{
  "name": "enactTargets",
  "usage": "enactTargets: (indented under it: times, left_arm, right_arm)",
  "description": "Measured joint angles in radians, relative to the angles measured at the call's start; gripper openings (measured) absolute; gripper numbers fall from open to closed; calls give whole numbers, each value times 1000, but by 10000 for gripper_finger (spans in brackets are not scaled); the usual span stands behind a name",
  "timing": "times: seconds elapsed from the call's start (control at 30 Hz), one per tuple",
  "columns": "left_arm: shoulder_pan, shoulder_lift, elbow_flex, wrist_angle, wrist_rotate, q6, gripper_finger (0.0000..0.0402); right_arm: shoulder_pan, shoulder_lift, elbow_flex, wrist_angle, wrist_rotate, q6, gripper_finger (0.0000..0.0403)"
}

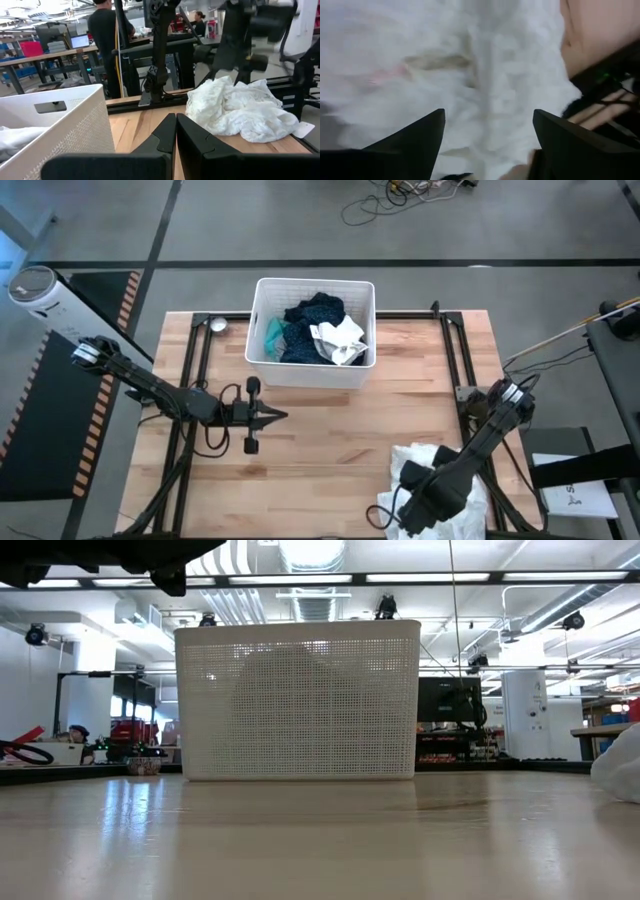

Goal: Sort clothes
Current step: Put the white dress into the laundry organizer

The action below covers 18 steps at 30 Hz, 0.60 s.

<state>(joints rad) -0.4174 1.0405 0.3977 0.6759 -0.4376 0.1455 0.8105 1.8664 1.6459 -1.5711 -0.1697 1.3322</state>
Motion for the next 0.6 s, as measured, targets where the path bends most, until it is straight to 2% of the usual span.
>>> enactTargets:
  times: [0.23, 0.6]
  left_arm:
    - [1, 0, 0, 8, 1, 5, 0]
    - [1, 0, 0, -4, 2, -4, 0]
  right_arm:
    - [6, -17, -161, 69, -15, -23, 294]
    - [-1, -62, -483, 499, -20, -47, 287]
